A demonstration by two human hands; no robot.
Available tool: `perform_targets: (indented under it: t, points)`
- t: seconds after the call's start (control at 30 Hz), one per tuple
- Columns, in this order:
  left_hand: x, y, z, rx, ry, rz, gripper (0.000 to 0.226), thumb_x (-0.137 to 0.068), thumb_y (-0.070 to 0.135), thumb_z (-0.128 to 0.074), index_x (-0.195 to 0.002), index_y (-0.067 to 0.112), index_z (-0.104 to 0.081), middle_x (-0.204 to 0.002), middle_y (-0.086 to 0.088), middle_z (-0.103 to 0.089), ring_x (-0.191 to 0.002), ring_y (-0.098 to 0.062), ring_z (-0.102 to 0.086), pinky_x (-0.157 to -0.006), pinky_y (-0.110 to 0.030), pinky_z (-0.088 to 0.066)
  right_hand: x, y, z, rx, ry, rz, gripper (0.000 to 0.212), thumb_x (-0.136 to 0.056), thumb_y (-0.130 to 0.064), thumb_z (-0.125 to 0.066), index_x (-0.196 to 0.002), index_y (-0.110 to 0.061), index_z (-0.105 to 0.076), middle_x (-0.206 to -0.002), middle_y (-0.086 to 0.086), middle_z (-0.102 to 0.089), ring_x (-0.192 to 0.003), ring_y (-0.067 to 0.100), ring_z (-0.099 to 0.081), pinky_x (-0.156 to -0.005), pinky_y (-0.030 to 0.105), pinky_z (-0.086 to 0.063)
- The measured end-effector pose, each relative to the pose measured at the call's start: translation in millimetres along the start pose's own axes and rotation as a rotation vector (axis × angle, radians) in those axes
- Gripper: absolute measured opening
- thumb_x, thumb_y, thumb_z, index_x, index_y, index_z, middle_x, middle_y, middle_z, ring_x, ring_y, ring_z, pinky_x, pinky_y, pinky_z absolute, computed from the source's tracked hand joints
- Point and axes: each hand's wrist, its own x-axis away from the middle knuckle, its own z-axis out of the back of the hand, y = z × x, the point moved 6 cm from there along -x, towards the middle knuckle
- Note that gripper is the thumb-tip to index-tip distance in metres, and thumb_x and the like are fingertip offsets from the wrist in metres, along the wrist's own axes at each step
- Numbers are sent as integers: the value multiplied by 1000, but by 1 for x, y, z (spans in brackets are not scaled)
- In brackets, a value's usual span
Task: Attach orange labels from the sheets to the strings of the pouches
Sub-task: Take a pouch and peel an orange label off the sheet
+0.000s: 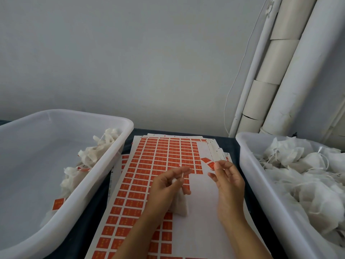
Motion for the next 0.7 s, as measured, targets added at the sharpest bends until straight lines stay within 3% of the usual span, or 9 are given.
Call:
perform_targets:
  t: [0.27,0.47,0.7]
  points:
    - [1,4,-4,0,-34,-11,28,-97,11,-47,-104,27,-68,-103,25,-68,-70,-11,-69,-60,-14,-52,-1,3,0,12,-33,-18,18,-79,-35,-62,-91,-21,-63,-94,-8,-71,-86,12,-68,-68,22,-54]
    - [0,1,-4,-33,-36,-24,25,-94,8,-53,-103,26,-68,-101,25,-69,-67,-15,-69,-60,-14,-52,0,4,-4,92,-101,-25,9,-86,-27,-61,-92,-20,-62,-90,-20,-69,-88,5,-66,-63,14,-52]
    - [-1,-2,-5,3,-30,16,37,-90,3,-58,-99,39,-63,-97,13,-72,-58,-17,-69,-56,-15,-52,5,8,-16,261,-278,-37,7,-85,-26,-63,-88,-19,-63,-78,-10,-69,-68,11,-64,-63,16,-54]
